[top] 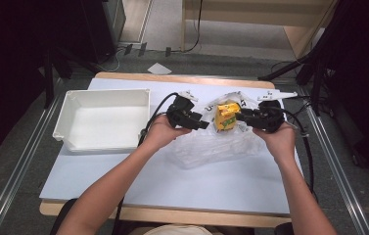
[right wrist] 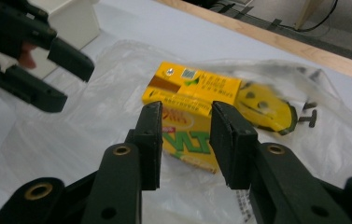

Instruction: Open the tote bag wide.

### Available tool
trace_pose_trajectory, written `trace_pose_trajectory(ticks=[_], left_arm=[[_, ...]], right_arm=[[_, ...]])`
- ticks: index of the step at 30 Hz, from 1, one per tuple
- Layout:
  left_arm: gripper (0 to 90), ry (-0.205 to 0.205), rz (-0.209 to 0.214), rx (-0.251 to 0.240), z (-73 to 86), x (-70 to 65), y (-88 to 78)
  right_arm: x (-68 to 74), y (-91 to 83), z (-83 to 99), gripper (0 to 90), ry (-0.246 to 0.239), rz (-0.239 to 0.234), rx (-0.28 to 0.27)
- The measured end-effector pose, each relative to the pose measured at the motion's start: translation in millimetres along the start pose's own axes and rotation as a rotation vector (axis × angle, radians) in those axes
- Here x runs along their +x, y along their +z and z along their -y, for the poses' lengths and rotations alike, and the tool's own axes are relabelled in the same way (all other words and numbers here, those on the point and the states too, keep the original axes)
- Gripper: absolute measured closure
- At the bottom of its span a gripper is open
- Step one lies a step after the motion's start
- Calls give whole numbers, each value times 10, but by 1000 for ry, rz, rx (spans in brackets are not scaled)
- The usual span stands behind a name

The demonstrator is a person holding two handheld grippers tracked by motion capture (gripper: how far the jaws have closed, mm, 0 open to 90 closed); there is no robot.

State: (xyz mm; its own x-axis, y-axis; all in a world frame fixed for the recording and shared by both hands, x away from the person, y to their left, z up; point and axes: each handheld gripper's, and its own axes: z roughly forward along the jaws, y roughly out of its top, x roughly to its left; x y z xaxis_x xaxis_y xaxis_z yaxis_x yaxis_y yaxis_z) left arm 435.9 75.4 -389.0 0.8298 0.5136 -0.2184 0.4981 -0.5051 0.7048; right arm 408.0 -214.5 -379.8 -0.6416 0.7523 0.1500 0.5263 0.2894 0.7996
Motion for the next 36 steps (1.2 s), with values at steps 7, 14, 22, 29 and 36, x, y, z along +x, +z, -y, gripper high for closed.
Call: trace_pose_trajectory(ticks=[7,14,22,29,36], left_arm=[[452,19,11,-5,-63,33,1],[444,45,19,-15,-121,83,37],[433,53,25,2,-196,149,84],[431,61,30,4,-221,175,143],[430,94,15,3,-314,136,176]], right_arm=[[131,-28,190,573,-15,-41,12],[219,-36,358,522,-4,-62,16],[324,-38,554,498,-2,-69,28],[453,-25,737,493,-2,-80,43],[500,-5,851,493,8,-90,45]])
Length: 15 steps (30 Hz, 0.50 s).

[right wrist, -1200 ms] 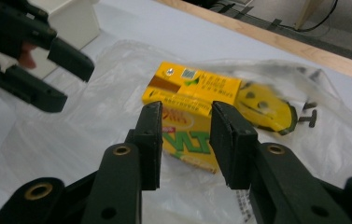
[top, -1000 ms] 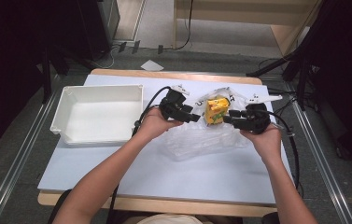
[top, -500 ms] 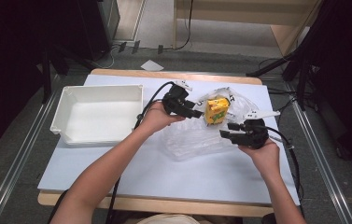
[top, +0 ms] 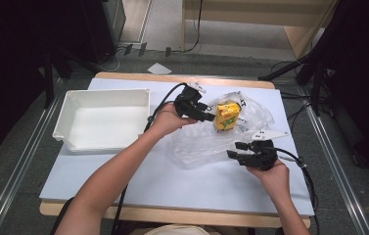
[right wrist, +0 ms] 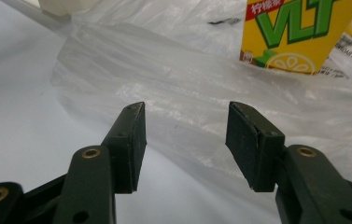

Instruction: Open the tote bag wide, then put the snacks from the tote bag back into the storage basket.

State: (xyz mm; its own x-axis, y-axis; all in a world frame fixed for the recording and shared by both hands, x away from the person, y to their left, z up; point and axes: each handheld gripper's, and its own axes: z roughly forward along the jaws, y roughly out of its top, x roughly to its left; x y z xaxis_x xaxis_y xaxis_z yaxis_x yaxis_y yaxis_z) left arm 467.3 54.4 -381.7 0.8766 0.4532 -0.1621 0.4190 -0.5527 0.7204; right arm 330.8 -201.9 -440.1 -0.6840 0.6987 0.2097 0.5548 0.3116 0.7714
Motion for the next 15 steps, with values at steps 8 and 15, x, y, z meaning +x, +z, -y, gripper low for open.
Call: trace_pose_trajectory(ticks=[8,15], left_arm=[[411,7,18,-3,-24,31,116],[403,22,14,14,-50,25,233]], right_arm=[[-1,18,52,481,5,2,12],[-13,10,80,473,12,-3,12]])
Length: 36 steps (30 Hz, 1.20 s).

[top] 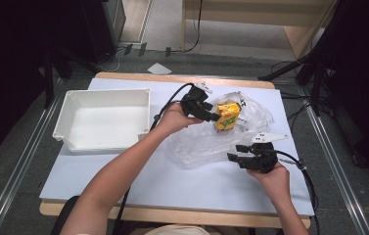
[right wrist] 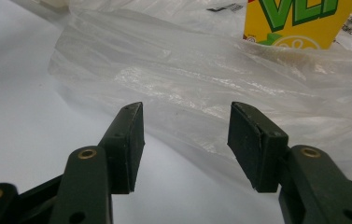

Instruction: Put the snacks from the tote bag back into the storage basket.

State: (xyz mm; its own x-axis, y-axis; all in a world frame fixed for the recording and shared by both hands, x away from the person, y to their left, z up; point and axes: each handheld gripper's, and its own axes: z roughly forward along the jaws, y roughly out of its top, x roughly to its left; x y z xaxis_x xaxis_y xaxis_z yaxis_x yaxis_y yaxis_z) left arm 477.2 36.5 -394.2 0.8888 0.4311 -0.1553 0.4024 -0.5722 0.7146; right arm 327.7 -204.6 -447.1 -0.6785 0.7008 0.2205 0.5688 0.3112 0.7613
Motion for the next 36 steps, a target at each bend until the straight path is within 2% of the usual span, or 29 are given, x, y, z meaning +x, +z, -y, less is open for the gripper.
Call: trace_pose_trajectory(ticks=[6,11,17,27,33,36], left_arm=[[396,19,-9,20,-8,-22,106],[394,20,-15,32,-36,-29,164],[395,19,-6,21,-54,-29,221],[406,24,8,9,-75,-36,421],[418,25,-3,9,-76,-41,530],[425,22,-9,-8,-84,-31,568]], right_arm=[[-9,-5,2,470,8,-1,-8],[-15,-10,4,468,8,-4,-8],[-11,-3,6,467,7,-7,-10],[-5,-11,2,464,12,-15,-21],[-8,-16,-1,463,15,-17,-29],[-10,-13,-3,463,16,-20,-31]])
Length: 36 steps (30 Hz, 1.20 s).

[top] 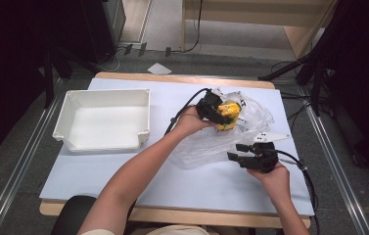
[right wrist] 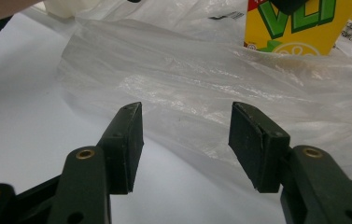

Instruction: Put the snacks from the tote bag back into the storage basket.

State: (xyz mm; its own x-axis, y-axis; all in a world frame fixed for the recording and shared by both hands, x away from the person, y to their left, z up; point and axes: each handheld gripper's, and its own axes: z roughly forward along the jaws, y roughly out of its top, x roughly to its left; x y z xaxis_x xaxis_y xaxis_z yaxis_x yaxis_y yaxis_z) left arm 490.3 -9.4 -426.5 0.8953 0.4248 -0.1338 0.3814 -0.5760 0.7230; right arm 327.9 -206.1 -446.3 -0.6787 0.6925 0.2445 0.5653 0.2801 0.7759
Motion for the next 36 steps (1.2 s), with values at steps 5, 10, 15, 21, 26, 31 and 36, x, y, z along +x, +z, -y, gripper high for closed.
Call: trace_pose_trajectory(ticks=[5,10,15,21,26,31,36], left_arm=[[436,-7,-3,-12,0,3,64],[474,49,-33,-3,-2,-38,72],[511,93,-65,3,3,-70,72],[521,79,-66,5,-4,-60,67],[526,63,-76,11,-19,-71,69],[529,40,-77,18,-39,-92,73],[531,27,-70,19,-47,-82,73]], right_arm=[[4,5,5,463,0,-5,0],[11,17,8,463,2,-15,-2],[15,43,16,463,-5,-12,8],[10,50,19,464,-7,-9,10],[14,51,20,464,-9,-9,10],[8,56,22,464,-10,-12,12],[11,57,23,464,-8,-15,13]])
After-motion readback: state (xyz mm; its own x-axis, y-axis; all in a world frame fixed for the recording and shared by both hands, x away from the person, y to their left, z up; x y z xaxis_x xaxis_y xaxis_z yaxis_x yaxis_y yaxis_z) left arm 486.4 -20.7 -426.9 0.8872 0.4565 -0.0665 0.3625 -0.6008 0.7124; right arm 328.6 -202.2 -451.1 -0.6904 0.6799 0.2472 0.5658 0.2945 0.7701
